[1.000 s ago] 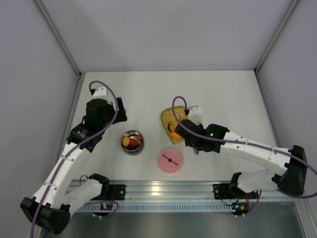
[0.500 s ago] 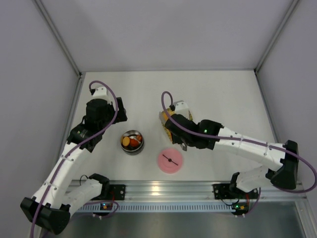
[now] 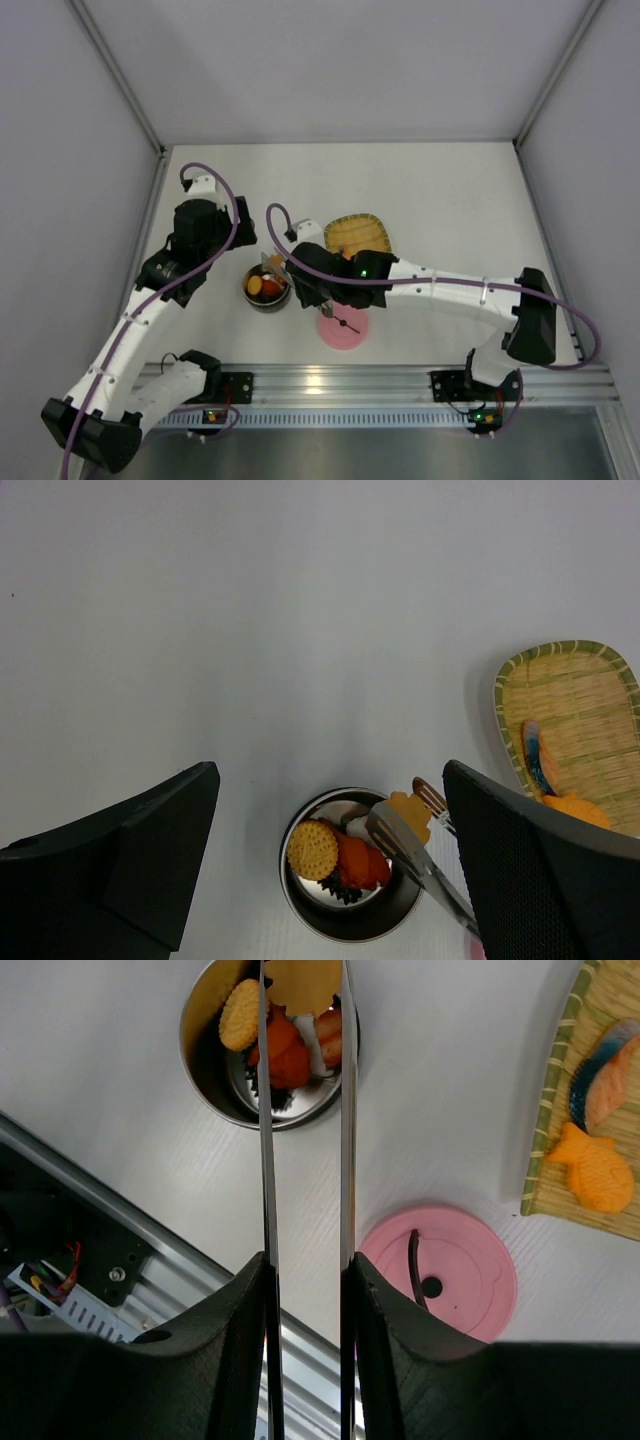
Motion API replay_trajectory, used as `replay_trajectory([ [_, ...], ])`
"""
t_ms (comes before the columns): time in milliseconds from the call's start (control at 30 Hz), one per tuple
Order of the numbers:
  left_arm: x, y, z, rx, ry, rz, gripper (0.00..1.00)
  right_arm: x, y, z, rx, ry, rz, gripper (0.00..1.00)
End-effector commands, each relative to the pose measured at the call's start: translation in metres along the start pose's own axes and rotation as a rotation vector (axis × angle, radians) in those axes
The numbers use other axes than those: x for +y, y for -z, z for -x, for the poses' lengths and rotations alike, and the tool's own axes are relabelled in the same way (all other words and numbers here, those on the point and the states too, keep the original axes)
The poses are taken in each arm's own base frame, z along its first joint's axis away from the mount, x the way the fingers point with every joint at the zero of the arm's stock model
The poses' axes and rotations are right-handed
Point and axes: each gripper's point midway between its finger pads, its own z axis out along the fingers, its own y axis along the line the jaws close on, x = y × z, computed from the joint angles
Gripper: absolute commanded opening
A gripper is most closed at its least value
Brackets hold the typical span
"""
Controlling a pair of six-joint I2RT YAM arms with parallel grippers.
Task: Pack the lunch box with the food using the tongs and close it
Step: Place the fake food in the packing box.
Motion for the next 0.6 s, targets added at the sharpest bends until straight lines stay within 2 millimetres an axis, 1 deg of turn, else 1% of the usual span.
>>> replay_trajectory([
  [0, 0.0, 0.001, 0.005, -0.021, 0.01, -0.001, 0.98, 0.039, 0.008, 0.03, -0.087, -0.019, 0.116, 0.32],
  [133, 0.001, 0.001, 0.005, -0.02, 0.008, 0.001, 0.99, 0.046, 0.003, 0.028, -0.078, -0.013, 0.124, 0.33],
  [367, 0.002, 0.001, 0.005, -0.02, 0.008, 0.004, 0.98, 0.049, -0.007, 0.023, -0.062, -0.002, 0.119, 0.34],
  [567, 0.001, 0.001, 0.006, -0.023, 0.009, 0.002, 0.99, 0.049, -0.007, 0.022, -0.058, 0.0, 0.117, 0.37],
])
